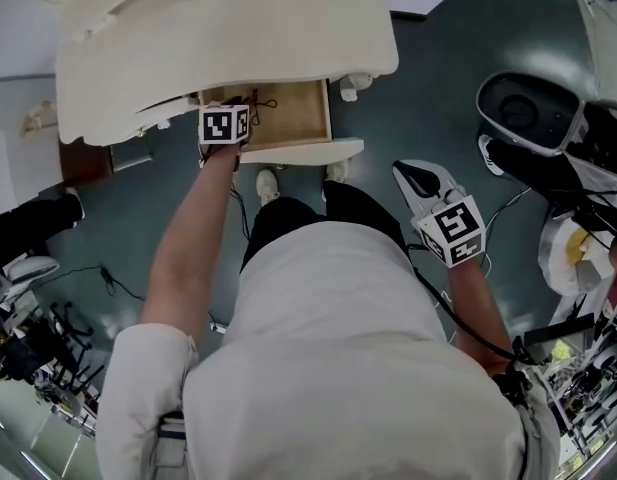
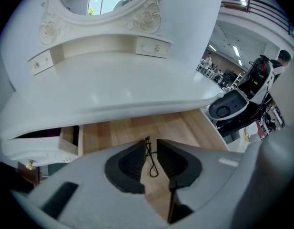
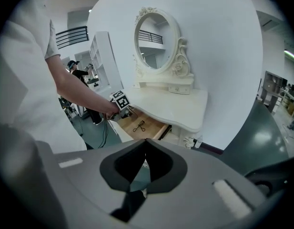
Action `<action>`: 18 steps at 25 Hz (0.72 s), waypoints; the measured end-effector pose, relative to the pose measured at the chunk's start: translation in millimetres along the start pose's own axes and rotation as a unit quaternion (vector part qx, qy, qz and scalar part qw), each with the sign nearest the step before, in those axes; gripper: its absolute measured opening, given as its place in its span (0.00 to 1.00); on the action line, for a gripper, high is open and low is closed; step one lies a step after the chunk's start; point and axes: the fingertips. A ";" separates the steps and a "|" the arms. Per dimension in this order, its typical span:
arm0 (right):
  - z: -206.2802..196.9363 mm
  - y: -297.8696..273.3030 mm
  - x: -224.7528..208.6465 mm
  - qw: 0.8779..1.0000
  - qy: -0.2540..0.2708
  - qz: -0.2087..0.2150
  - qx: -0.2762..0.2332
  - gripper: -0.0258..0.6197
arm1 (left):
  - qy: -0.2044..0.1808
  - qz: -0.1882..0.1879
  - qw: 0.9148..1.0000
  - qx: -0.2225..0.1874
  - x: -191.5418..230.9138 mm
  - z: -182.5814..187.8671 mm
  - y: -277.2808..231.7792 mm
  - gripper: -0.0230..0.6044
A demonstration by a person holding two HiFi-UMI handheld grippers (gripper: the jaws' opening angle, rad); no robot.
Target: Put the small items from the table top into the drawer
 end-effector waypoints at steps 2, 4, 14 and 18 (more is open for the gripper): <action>5.3 -4.1 -5.8 1.000 0.009 0.018 -0.004 0.04 | 0.002 0.005 1.000 -0.009 -4.4 2.0 14.0 0.15; 9.2 -9.0 -11.7 0.999 0.019 0.036 -0.008 0.04 | -0.001 0.005 1.000 -0.015 -11.9 1.4 27.5 0.14; 23.9 -40.7 20.9 0.995 0.068 0.071 -0.014 0.04 | -0.043 -0.057 0.994 -0.078 -59.6 -35.8 122.0 0.04; 32.1 -44.7 54.8 0.994 0.083 0.063 -0.017 0.04 | -0.059 -0.103 0.989 -0.091 -80.2 -62.5 166.8 0.04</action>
Point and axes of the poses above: the fingertips, and each gripper's own axes: y backward along the fingers, x to its left, z out of its top, and after that the axes turned 6 degrees about y, right-handed
